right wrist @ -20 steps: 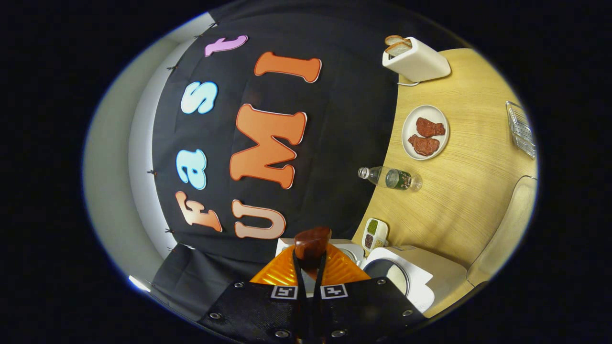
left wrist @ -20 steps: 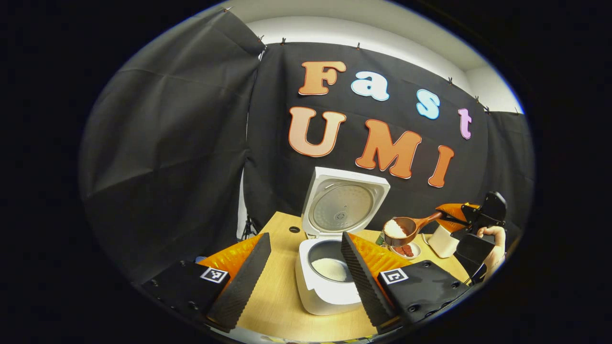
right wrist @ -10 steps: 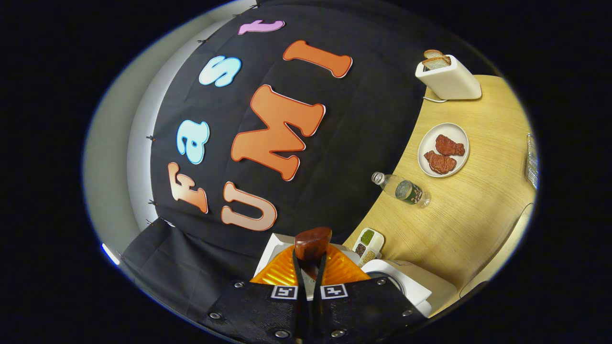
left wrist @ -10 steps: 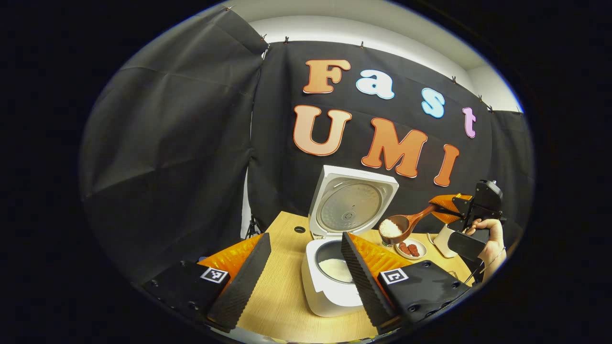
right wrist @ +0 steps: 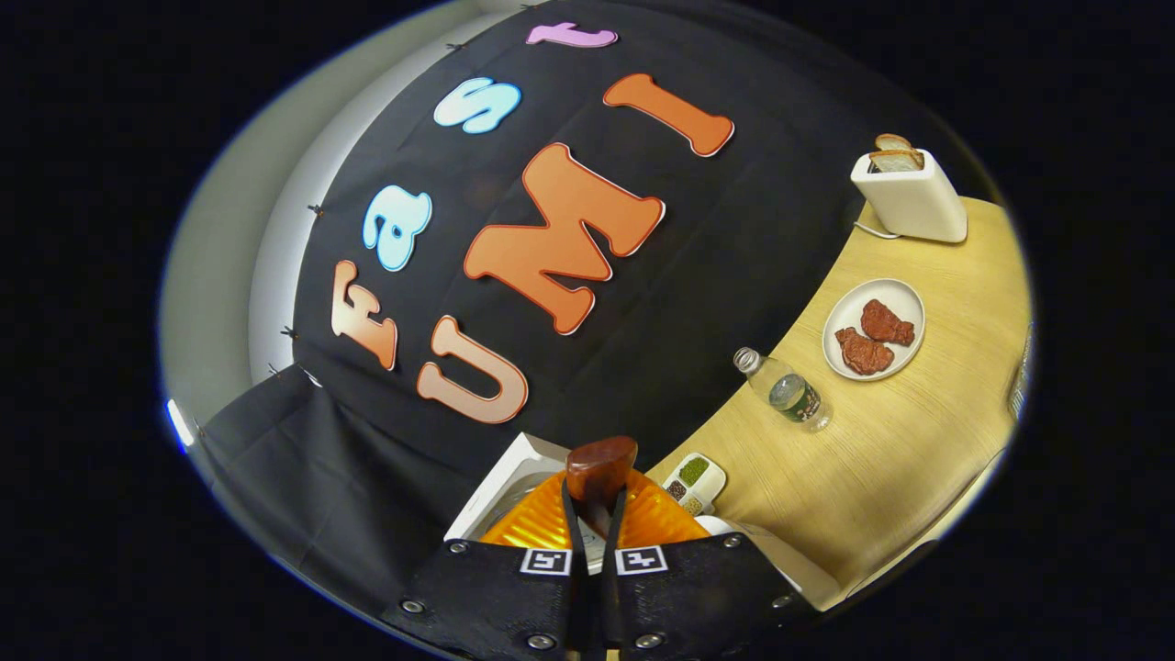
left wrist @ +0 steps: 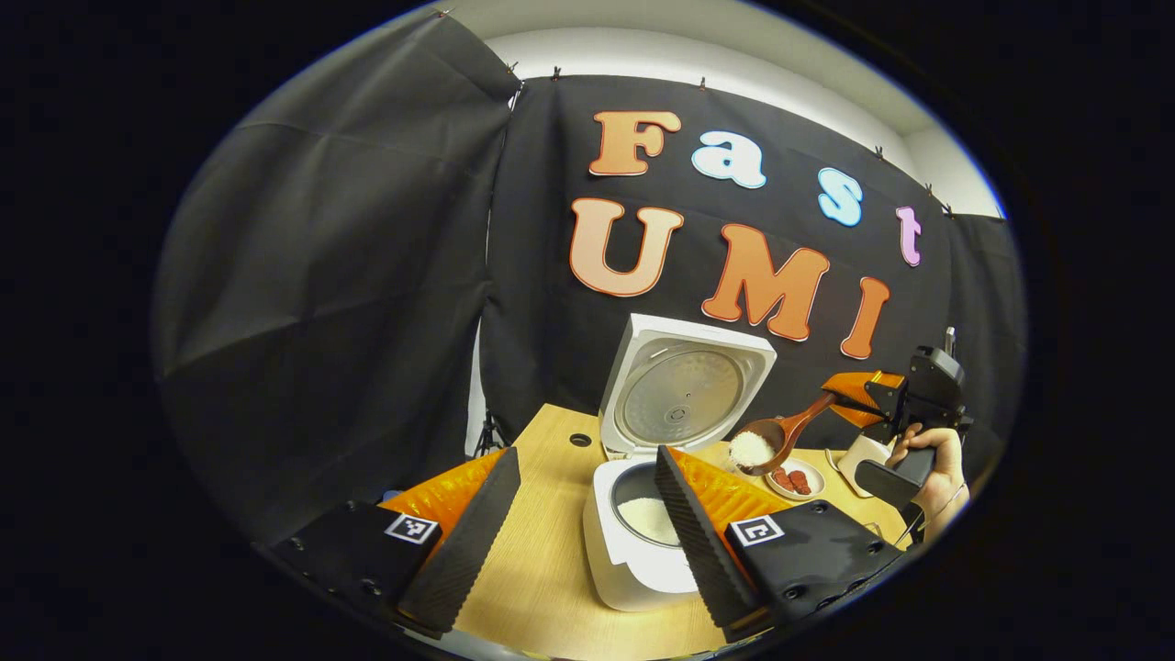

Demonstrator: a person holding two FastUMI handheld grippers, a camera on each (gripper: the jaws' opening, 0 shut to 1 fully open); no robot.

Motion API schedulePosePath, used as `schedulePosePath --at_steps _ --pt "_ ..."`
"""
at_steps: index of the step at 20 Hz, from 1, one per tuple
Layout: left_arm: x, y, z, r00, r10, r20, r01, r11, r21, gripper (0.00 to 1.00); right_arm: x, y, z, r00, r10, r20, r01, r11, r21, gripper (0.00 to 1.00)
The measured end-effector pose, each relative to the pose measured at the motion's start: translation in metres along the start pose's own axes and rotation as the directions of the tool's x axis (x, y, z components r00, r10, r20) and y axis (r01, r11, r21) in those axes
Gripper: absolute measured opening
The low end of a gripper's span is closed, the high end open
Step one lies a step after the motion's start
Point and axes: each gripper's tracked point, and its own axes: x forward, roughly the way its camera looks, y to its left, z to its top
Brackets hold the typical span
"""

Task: Close the left gripper, press the button to open the rice cooker; take a wooden spoon from the chopstick holder with the right hand, scoop a spoonful of rice and pour it into the rice cooker, then put the wooden spoon back into the chopstick holder.

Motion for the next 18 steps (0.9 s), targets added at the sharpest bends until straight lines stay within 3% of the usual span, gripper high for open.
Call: schedulePosePath --at_steps 18 --pt "-0.001 -0.004 -0.001 1.000 -0.006 -0.001 0.006 1.000 -0.024 1.00 -0.001 0.015 -0.002 0.999 0.040 0.012 -0.037 0.974 -0.224 0.03"
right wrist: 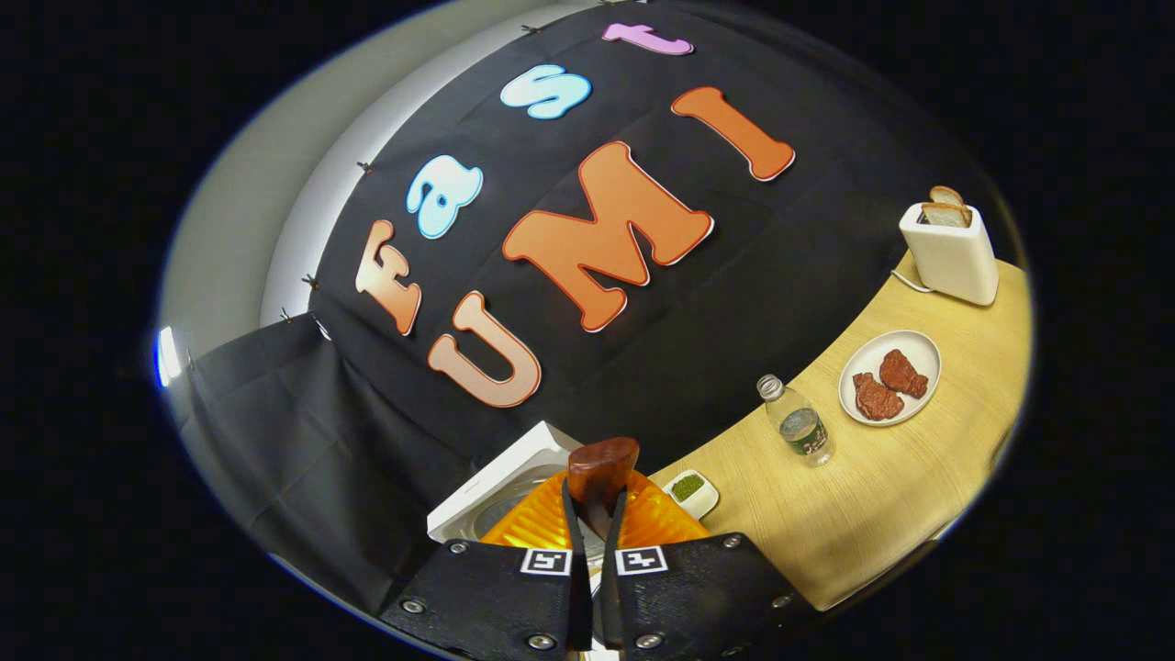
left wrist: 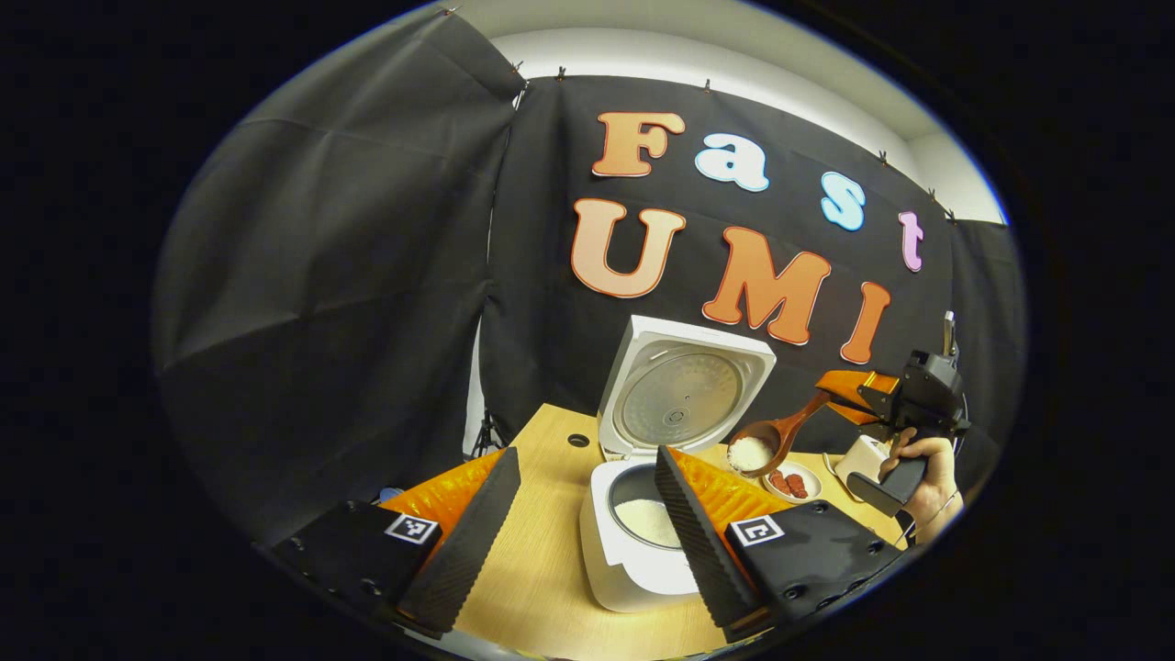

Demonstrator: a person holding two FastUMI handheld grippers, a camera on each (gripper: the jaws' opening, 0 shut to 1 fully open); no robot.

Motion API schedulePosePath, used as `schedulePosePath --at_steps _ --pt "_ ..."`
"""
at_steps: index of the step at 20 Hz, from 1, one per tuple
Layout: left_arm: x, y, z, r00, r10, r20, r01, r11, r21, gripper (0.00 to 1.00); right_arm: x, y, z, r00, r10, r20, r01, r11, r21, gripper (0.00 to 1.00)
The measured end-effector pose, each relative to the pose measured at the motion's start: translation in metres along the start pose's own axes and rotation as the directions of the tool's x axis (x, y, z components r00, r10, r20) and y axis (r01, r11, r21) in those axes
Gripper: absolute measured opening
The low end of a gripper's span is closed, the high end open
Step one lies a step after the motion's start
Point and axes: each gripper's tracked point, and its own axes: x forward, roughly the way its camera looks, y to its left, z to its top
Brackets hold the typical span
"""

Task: Close the left gripper, press the button to open the rice cooker; take a wooden spoon from the chopstick holder with the right hand, scoop a spoonful of rice and pour it into the rice cooker, then put the wooden spoon back into the chopstick holder.

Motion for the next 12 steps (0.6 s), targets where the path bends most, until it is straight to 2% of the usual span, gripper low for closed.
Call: schedulePosePath --at_steps 12 --pt "-0.001 0.001 0.003 1.000 0.002 0.002 -0.002 1.000 0.006 0.99 0.000 0.014 -0.009 0.999 0.050 0.002 -0.048 0.980 -0.195 0.03"
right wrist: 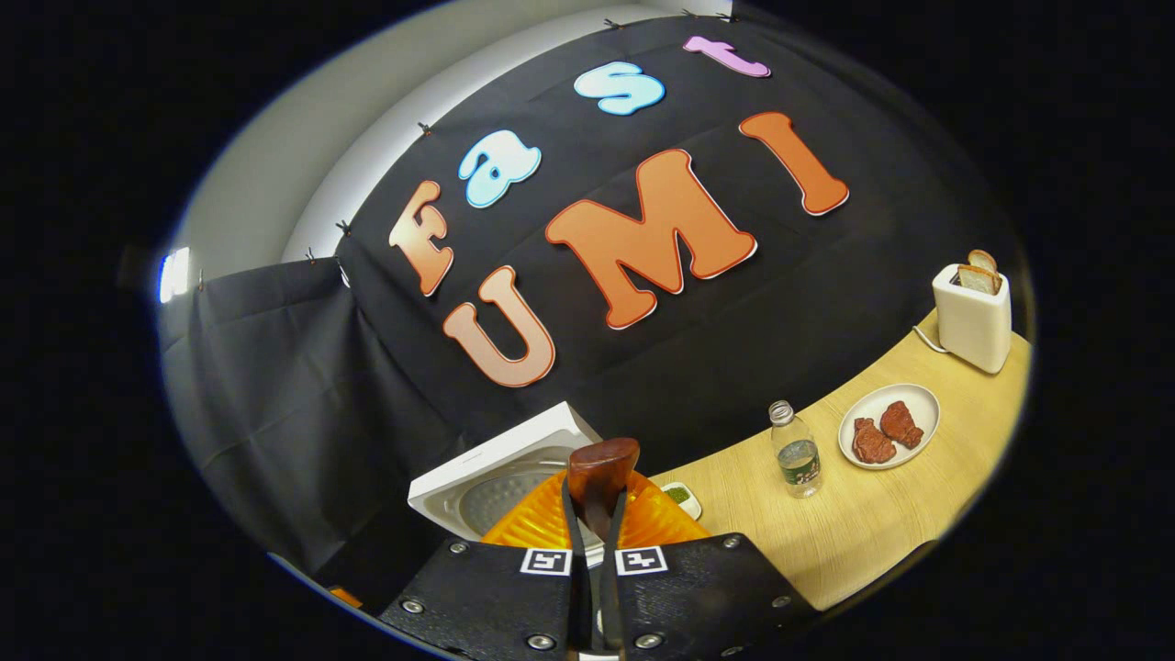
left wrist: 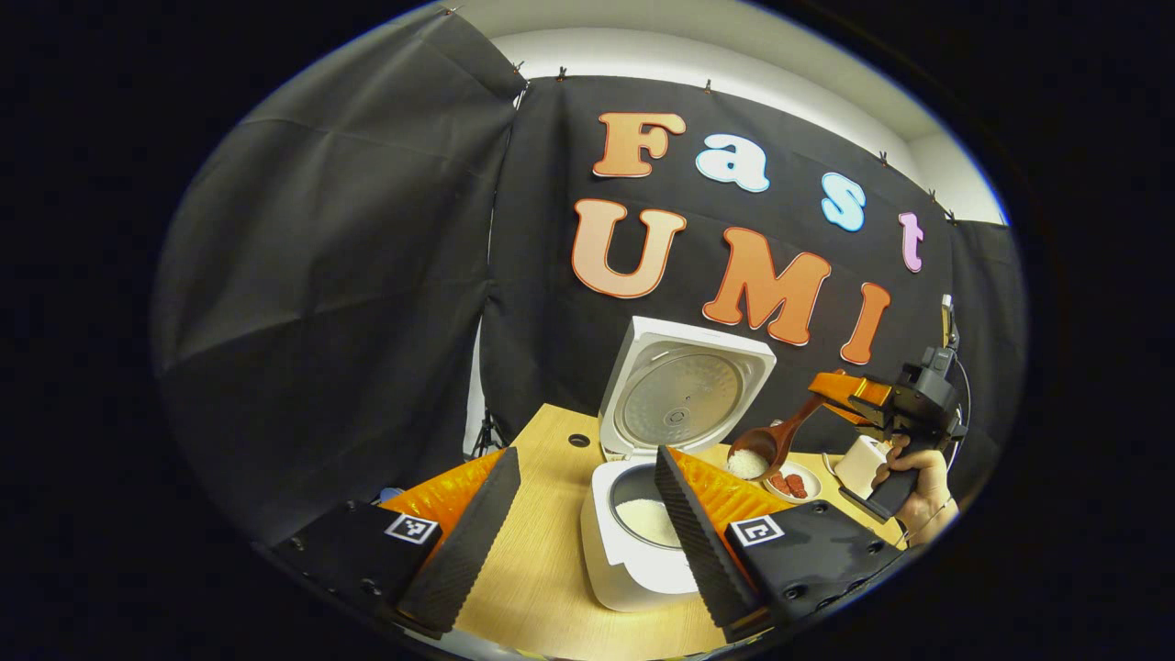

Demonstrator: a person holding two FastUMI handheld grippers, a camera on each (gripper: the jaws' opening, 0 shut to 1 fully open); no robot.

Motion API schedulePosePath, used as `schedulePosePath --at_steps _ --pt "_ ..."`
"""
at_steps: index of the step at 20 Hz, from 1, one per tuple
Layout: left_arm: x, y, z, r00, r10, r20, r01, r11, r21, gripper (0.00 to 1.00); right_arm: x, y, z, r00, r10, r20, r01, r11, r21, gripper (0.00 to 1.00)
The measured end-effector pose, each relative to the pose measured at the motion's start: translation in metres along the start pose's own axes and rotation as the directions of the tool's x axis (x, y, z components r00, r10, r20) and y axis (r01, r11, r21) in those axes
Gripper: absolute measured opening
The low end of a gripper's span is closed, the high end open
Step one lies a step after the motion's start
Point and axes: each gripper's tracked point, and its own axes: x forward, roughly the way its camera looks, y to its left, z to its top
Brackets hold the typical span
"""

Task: Close the left gripper, press the button to open the rice cooker; take a wooden spoon from the chopstick holder with the right hand, scoop a spoonful of rice and pour it into the rice cooker, then put the wooden spoon back into the chopstick holder.

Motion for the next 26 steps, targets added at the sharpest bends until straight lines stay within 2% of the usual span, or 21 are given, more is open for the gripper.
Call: schedulePosePath --at_steps 9,10,11,15,20,26 --pt "0.003 0.004 -0.007 1.000 0.011 -0.008 -0.011 1.000 -0.008 1.00 -0.006 0.030 -0.005 0.996 0.087 0.003 -0.085 0.982 -0.170 0.03" --pt "0.004 0.004 -0.008 1.000 0.012 -0.010 -0.012 1.000 -0.009 0.96 -0.006 0.034 -0.005 0.995 0.098 0.004 -0.096 0.978 -0.185 0.03" --pt "0.004 0.003 -0.009 1.000 0.011 -0.013 -0.011 1.000 -0.011 1.00 -0.007 0.038 -0.005 0.994 0.108 0.005 -0.105 0.974 -0.202 0.03" --pt "0.002 0.005 -0.009 1.000 0.013 -0.009 -0.014 1.000 -0.012 1.00 -0.008 0.046 -0.009 0.992 0.126 0.005 -0.119 0.950 -0.287 0.03" --pt "0.001 0.004 -0.010 1.000 0.011 -0.008 -0.012 1.000 -0.013 1.00 -0.008 0.054 -0.013 0.988 0.156 -0.006 -0.149 0.934 -0.325 0.03" --pt "0.002 0.005 -0.012 1.000 0.017 -0.006 -0.017 1.000 -0.001 1.00 -0.012 0.065 -0.022 0.981 0.194 -0.024 -0.186 0.887 -0.422 0.03"
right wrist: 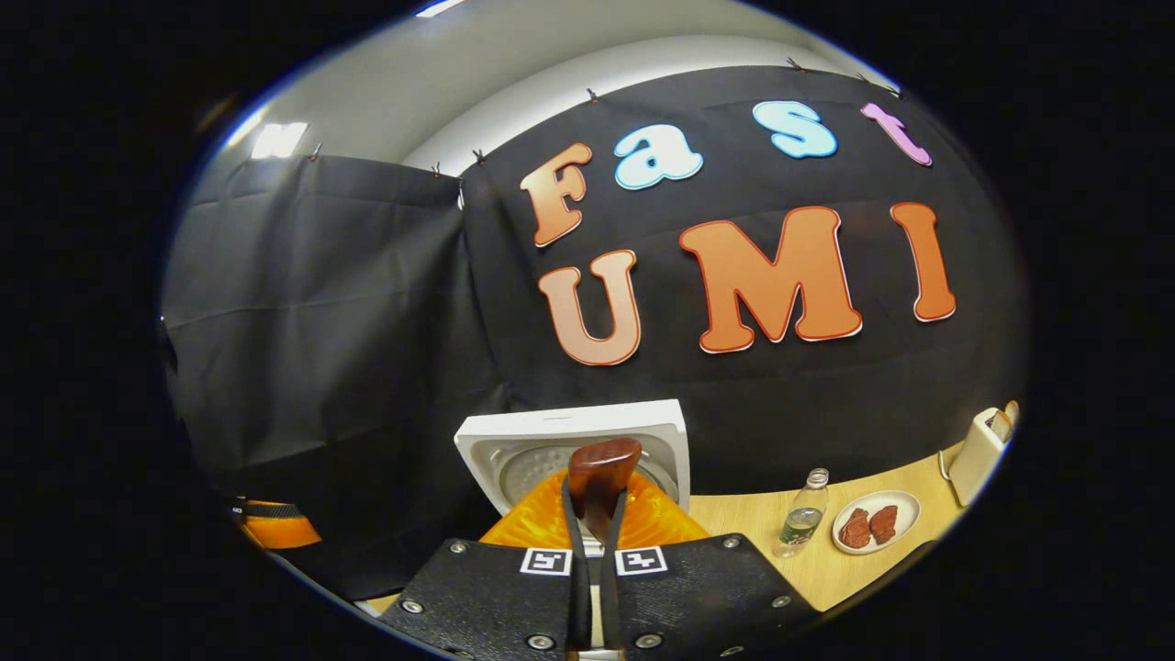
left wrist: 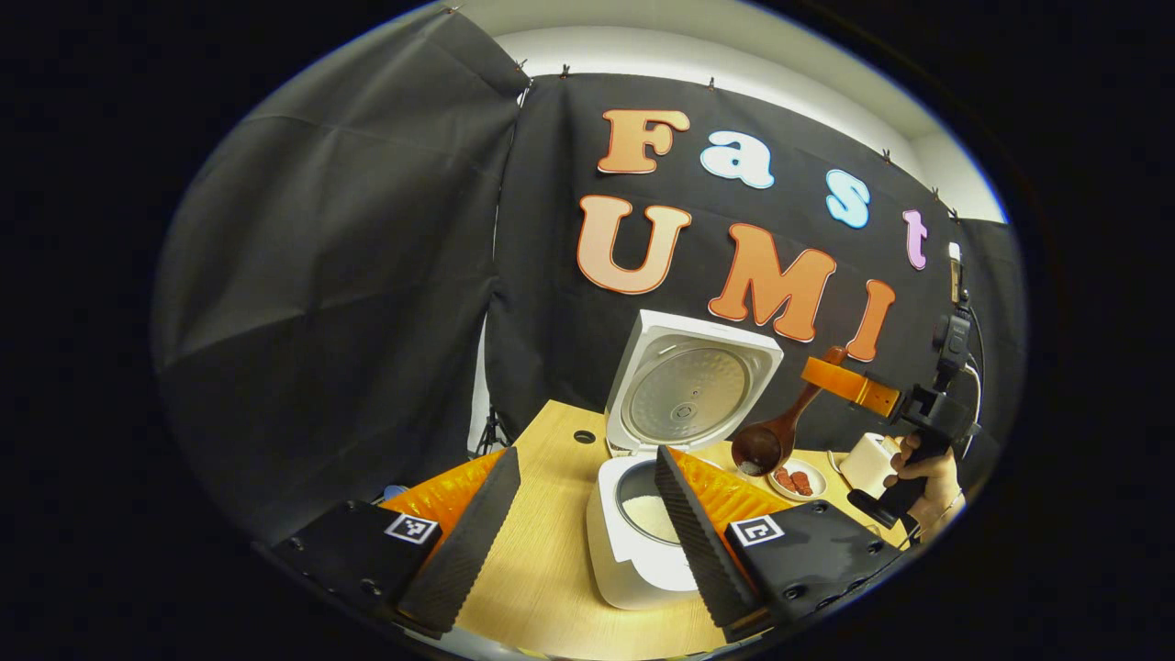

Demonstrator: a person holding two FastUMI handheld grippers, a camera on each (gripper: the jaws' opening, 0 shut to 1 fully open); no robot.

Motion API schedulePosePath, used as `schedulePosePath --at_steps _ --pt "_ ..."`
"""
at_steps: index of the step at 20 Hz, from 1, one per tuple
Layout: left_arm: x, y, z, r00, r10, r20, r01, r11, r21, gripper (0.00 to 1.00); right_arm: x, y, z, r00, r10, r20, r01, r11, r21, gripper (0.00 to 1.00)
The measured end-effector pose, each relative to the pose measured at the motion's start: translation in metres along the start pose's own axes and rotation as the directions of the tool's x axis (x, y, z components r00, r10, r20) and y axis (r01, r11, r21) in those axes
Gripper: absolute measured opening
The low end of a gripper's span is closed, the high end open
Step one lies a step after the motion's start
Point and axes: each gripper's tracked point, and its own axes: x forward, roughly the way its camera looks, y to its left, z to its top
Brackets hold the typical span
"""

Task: Close the left gripper, press the button to open the rice cooker; take a wooden spoon from the chopstick holder with the right hand, scoop a spoonful of rice and pour it into the rice cooker, then put the wooden spoon back into the chopstick holder.

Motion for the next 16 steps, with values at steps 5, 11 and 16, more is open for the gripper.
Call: schedulePosePath --at_steps 5,11,16 --pt "0.000 -0.001 -0.005 1.000 0.005 -0.012 -0.005 1.000 0.013 1.00 -0.004 0.008 -0.013 0.999 0.024 -0.025 -0.026 0.996 -0.085 0.03" --pt "-0.006 -0.003 -0.003 1.000 0.001 -0.004 -0.001 1.000 -0.003 1.00 -0.014 -0.004 -0.009 1.000 0.009 -0.016 -0.010 0.999 -0.034 0.03" --pt "-0.009 -0.014 0.001 1.000 -0.015 0.007 0.015 1.000 0.005 1.00 -0.032 -0.036 0.003 0.999 -0.046 0.004 0.046 0.999 -0.006 0.04"
